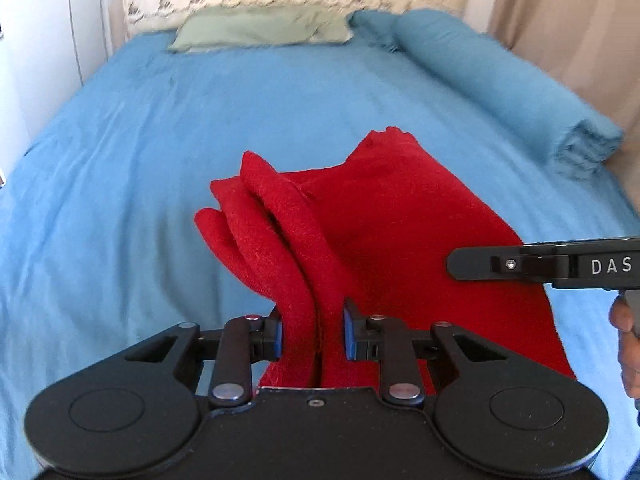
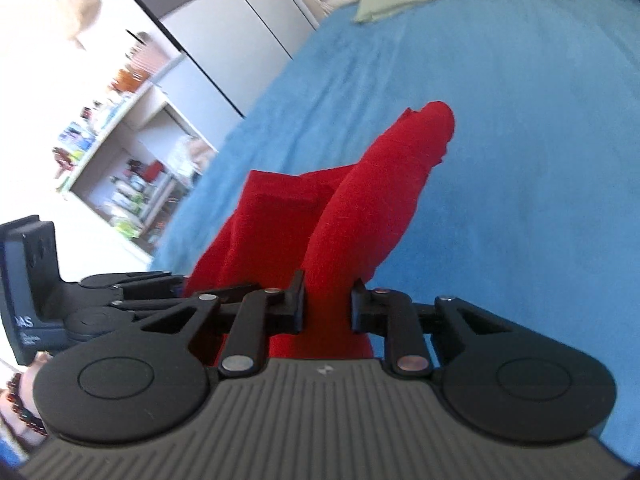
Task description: Fold small clothes
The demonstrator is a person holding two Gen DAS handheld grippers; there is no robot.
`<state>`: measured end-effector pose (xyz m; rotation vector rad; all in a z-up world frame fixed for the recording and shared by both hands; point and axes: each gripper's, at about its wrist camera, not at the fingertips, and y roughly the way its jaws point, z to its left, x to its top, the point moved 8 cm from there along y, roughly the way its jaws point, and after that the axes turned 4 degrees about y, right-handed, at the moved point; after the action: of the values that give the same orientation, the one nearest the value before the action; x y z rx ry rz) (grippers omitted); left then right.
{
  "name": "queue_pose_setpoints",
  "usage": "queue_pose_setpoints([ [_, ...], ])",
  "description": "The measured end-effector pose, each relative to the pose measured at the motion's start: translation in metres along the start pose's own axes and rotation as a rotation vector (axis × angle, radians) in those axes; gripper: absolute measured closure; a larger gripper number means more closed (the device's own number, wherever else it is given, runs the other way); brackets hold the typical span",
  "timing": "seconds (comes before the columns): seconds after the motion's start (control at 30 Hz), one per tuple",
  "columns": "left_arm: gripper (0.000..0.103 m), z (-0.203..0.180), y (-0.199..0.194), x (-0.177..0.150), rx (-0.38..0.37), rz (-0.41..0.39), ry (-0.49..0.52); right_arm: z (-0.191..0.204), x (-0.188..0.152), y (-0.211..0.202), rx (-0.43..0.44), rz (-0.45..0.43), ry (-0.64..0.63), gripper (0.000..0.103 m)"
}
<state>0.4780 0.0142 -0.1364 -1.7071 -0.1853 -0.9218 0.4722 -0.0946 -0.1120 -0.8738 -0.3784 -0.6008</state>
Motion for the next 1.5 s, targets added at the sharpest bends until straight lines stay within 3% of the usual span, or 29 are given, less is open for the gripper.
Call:
queue_pose_setpoints([
  [0.2,0.074,-0.078,-0.049,-0.027,-0.043,-0.044,0.047,-0.008,-0.03,-0.105,0.02,-0.039,-0.003,0.067],
  [0.43,0.074,-0.148,-0.041,-0.079,-0.067,-0.001,0.076,-0.041,-0.096,-0.181,-0.036,-0.035,-0.008,0.068],
  [0.6,0.074,-0.157,-0.01,-0.122,-0.066,0.056,0.031,-0.086,-0.145,-0.179,-0.082,-0.009,0.036,0.067],
  [0.73,0.07,-0.154,0.0,-0.143,-0.007,0.052,0.038,-0.113,-0.174,-0.161,-0.131,0.003,0.041,0.067],
  [0.8,0.054,-0.148,-0.003,-0.147,-0.003,0.042,0.02,-0.122,-0.184,-0.157,-0.15,0.002,0.025,0.063],
  [0.83,0.049,-0.145,-0.005,-0.147,0.008,0.03,0.012,-0.126,-0.187,-0.156,-0.164,0.006,0.019,0.054],
  [0.87,0.032,-0.141,-0.006,-0.147,0.041,0.019,0.009,-0.131,-0.191,-0.159,-0.195,-0.001,0.009,0.042],
  [0.9,0.02,-0.136,-0.007,-0.148,0.085,0.009,0.017,-0.133,-0.192,-0.162,-0.217,-0.012,-0.007,0.037],
  [0.93,0.018,-0.133,-0.008,-0.15,0.122,0.002,0.026,-0.133,-0.195,-0.164,-0.238,-0.029,-0.032,0.025],
  [0.97,0.017,-0.132,-0.006,-0.151,0.132,0.004,0.028,-0.134,-0.196,-0.168,-0.268,-0.048,-0.06,0.015],
  [1.0,0.017,-0.132,-0.003,-0.153,0.125,0.014,0.019,-0.136,-0.198,-0.169,-0.286,-0.057,-0.078,0.014],
  [1.23,0.015,-0.129,0.009,-0.162,0.135,0.054,-0.02,-0.142,-0.204,-0.158,-0.317,-0.052,-0.053,0.014],
  [1.33,0.018,-0.131,-0.013,-0.154,0.145,0.03,-0.007,-0.128,-0.199,-0.166,-0.333,-0.069,-0.079,0.014],
  [1.5,0.019,-0.14,-0.085,-0.126,0.164,-0.081,0.003,-0.082,-0.18,-0.212,-0.324,-0.145,-0.149,0.014],
])
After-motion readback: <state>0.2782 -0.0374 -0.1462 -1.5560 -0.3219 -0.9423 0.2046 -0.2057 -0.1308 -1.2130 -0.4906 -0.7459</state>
